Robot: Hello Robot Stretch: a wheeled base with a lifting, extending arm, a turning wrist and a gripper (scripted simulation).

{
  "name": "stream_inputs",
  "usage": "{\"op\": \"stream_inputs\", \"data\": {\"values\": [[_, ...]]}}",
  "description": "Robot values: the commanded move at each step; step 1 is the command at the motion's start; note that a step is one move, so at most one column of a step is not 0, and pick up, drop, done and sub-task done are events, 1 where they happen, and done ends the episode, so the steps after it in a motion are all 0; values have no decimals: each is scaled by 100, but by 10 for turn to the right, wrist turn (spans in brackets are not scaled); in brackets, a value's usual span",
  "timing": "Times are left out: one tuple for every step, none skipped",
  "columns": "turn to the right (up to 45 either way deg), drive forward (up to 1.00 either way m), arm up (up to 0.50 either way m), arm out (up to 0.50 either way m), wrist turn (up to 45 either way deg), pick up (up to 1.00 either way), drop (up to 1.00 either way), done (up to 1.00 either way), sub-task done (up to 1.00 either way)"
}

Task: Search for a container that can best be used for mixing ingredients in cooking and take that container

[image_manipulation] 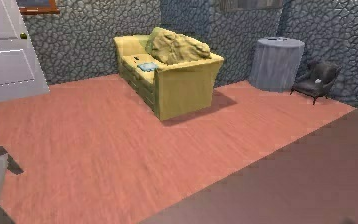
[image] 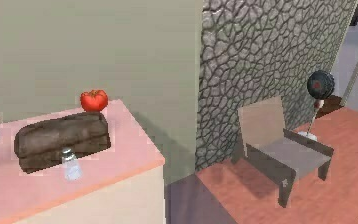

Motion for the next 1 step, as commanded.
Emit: {"op": "stream_inputs", "data": {"values": [[120,0,0,0,0,0,0,0,0]]}}
